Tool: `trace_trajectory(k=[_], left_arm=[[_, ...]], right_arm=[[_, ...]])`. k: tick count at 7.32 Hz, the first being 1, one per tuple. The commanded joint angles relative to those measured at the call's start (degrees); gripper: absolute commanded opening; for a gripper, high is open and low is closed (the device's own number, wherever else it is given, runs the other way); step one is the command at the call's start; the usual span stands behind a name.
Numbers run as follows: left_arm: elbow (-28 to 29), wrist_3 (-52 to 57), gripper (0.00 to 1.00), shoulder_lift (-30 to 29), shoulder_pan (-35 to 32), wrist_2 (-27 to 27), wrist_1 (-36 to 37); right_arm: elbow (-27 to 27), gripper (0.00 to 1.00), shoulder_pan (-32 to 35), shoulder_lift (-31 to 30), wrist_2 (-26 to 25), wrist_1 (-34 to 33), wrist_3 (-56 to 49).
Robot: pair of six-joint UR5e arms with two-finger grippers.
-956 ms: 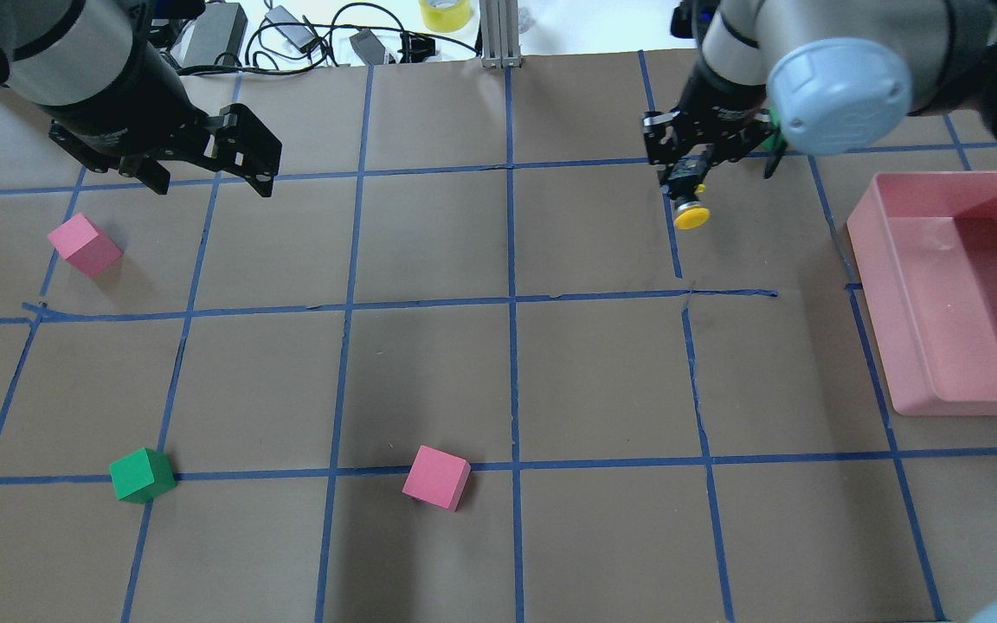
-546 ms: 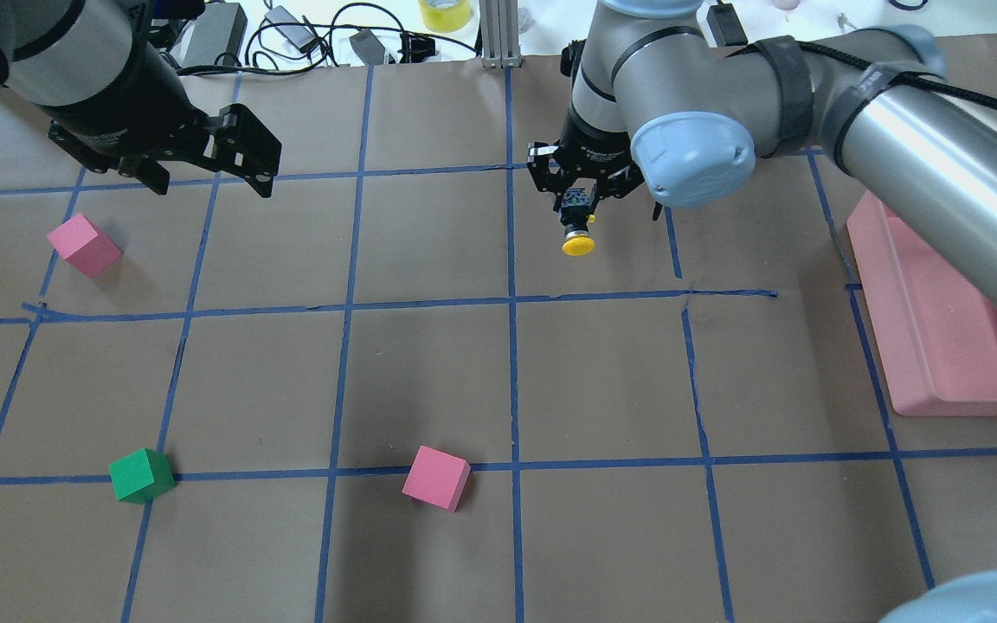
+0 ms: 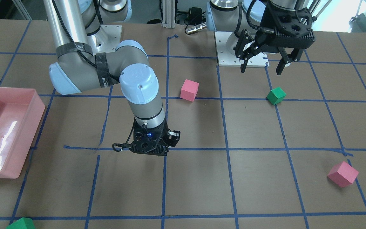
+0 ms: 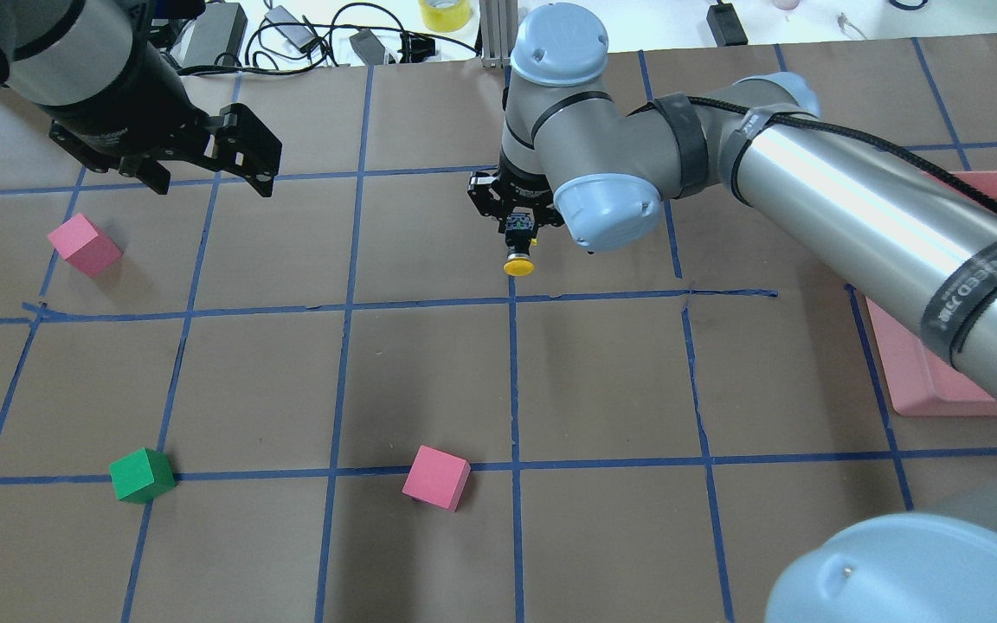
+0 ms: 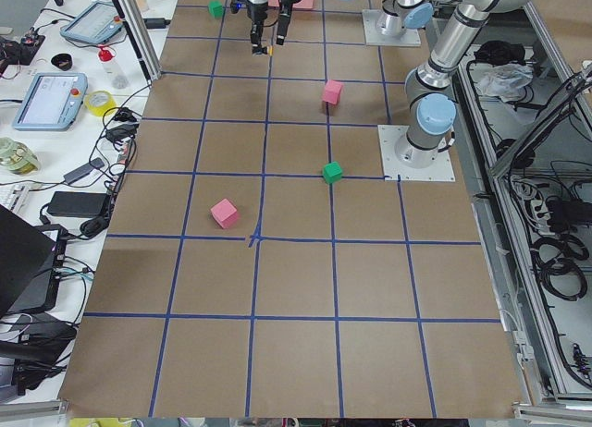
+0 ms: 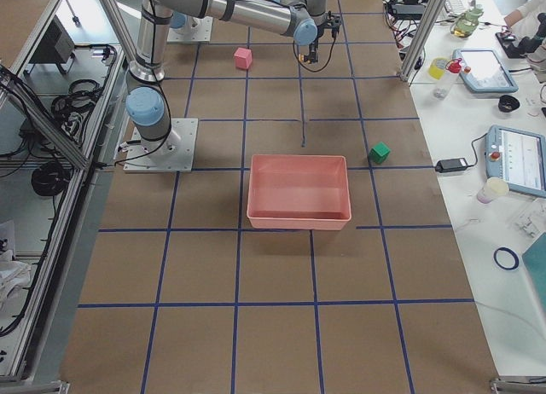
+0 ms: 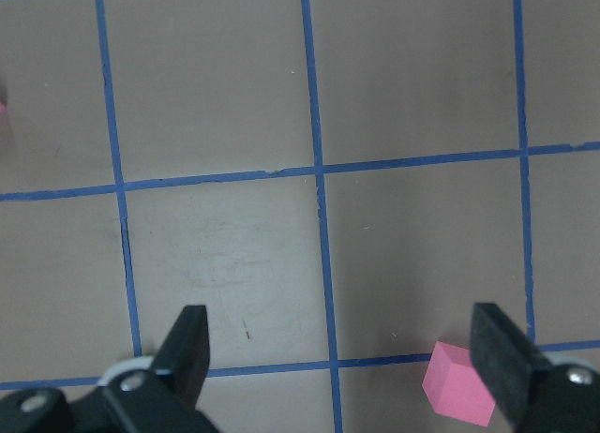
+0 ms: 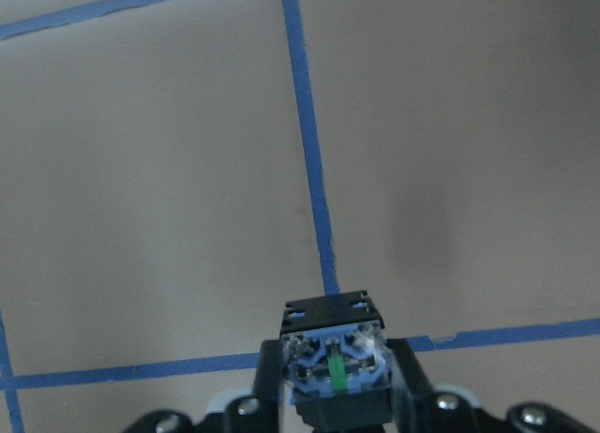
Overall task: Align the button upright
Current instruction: 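Carry the button switch to the table center with the right gripper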
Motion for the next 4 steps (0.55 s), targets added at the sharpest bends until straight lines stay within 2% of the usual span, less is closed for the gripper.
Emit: trace_trajectory(k=[1,4], left_arm=[[0.00,0.00,1.00,-0.06,0.00,-0.01,0.00],[0.00,0.00,1.00,0.02,0.00,0.08,0.00]], right_arm=[[0.08,0.00,1.68,2.64,-1.01,-2.81,1.70],[0.60,0.00,3.00,4.76,-1.02,-3.96,1.87]])
